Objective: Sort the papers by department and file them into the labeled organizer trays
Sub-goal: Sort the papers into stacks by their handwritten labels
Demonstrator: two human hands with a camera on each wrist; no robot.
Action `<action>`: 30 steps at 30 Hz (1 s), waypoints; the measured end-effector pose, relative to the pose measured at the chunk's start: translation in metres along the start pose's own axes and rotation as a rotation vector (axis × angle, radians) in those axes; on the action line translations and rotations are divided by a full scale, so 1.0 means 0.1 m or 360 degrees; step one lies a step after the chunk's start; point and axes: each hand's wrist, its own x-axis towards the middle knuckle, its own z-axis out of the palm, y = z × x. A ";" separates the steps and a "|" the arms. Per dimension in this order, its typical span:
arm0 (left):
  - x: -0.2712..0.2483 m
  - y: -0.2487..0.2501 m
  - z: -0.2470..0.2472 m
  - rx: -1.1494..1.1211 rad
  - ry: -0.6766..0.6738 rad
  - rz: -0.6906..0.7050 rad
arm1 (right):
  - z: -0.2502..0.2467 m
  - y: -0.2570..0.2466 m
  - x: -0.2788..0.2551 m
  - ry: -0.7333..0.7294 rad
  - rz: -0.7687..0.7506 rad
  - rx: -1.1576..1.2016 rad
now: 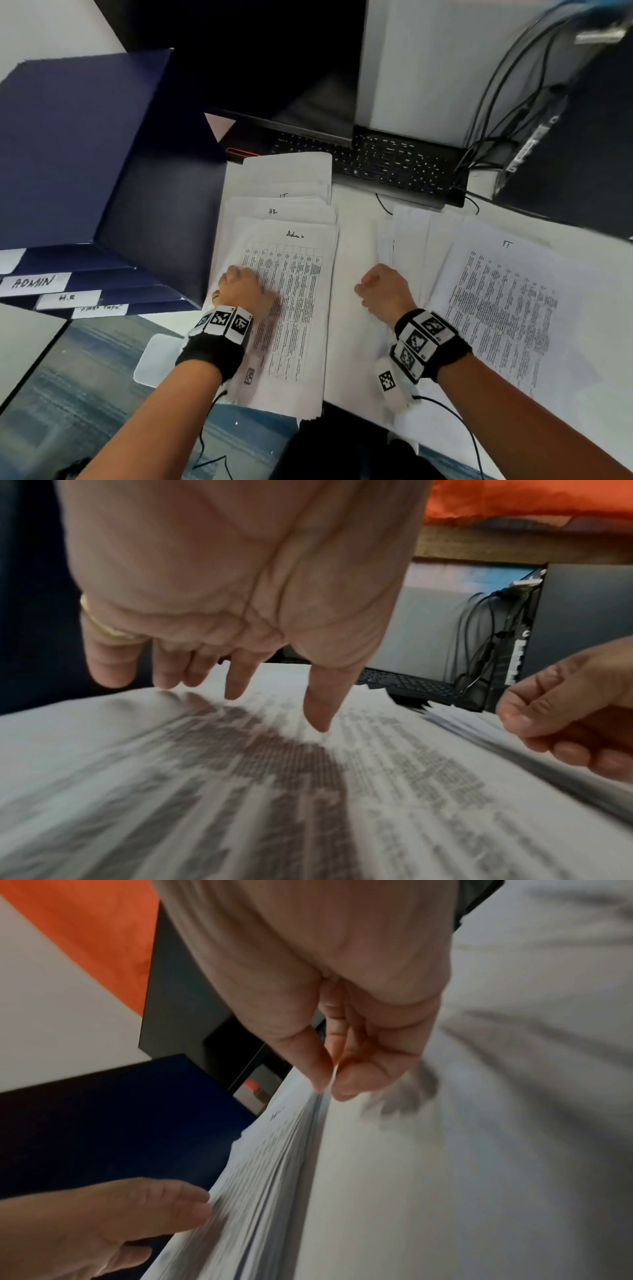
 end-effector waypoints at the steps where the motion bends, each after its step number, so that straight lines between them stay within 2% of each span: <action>1: -0.03 0.11 0.00 -0.0074 0.0026 0.0053 | -0.12 0.04 0.00 0.0065 -0.0017 -0.0021; 5: -0.20 0.72 0.08 -0.0309 0.0130 0.0347 | -0.64 0.26 0.01 0.0359 0.0032 -0.0080; 8: -0.39 1.21 0.22 -0.0363 0.0108 0.0548 | -1.03 0.50 0.03 0.0462 0.0166 -0.0138; 14: -0.70 1.89 0.59 -0.0424 -0.0252 0.0868 | -1.70 1.02 -0.01 0.0526 0.0584 -0.0581; 17: -0.80 2.10 0.73 -0.0321 -0.0412 0.0880 | -1.93 1.19 -0.05 0.0487 0.0660 -0.0721; 21: -0.89 2.23 0.88 -0.0444 -0.0483 0.0738 | -2.11 1.36 -0.07 0.0587 0.0615 -0.0437; 23: -0.92 2.25 0.93 -0.0526 -0.0452 0.0773 | -2.17 1.40 -0.08 0.0696 0.0580 -0.0162; 26: -0.99 2.22 0.95 -0.0584 -0.0294 0.1056 | -2.26 1.47 -0.05 0.0759 0.0552 0.0210; 30: -1.02 2.13 1.07 -0.0537 -0.0305 0.1414 | -2.40 1.65 0.03 0.0513 0.0368 0.0238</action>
